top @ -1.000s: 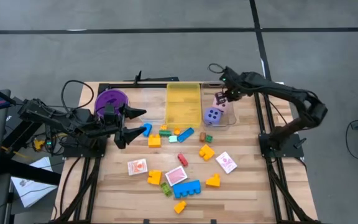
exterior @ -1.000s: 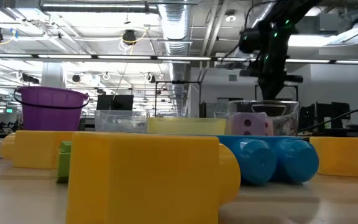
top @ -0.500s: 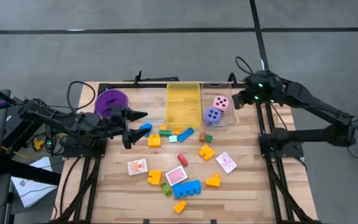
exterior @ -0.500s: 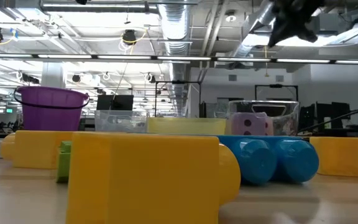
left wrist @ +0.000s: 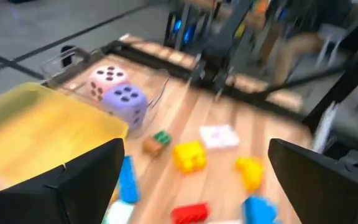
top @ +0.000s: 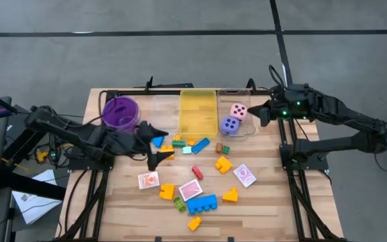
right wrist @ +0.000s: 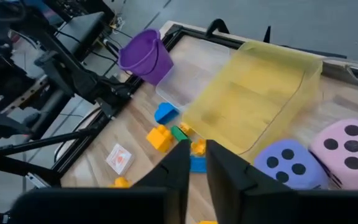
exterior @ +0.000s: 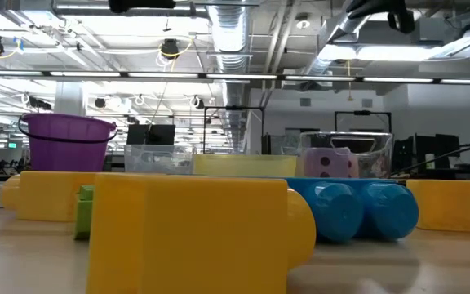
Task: Pick & Place Toys
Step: Put the orange deck of cards into the white bin
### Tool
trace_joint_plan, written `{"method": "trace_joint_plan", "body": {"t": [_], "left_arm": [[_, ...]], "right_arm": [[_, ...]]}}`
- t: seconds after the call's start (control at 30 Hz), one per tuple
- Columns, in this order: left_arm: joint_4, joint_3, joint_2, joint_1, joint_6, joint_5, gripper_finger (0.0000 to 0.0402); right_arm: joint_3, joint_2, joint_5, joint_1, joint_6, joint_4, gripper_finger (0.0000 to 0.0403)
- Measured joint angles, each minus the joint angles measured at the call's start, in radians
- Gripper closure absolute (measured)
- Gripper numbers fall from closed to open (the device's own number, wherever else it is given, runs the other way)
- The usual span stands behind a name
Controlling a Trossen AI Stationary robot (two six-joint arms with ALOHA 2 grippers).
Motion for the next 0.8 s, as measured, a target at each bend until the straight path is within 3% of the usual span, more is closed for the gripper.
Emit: {"method": "trace_joint_plan", "body": {"t": [0.13, 0.27, 0.43, 0.5, 0.8], "left_arm": [[-0.237, 0.165, 0.065, 0.016, 0.010, 0.048, 0.0004], [-0.440, 0.279, 0.114, 0.019, -0.006, 0.168, 0.0004], [-0.650, 0.296, 0.134, -0.057, -0.119, 0.420, 0.0004], [-0.722, 0.296, 0.140, -0.107, -0.138, 0.477, 0.0004], [-0.867, 0.295, 0.229, -0.256, -0.219, 0.493, 0.0004]], "right_arm": [[0.000, 0.000, 0.002, 0.019, 0.012, -0.001, 0.0311], [0.000, 0.000, 0.003, 0.035, 0.015, -0.010, 0.0271], [0.000, 0.000, 0.006, 0.034, 0.025, -0.039, 0.0231], [0.000, -0.005, 0.006, 0.035, 0.025, -0.039, 0.0219], [-0.001, -0.024, 0.006, 0.035, 0.025, -0.039, 0.0206]]}}
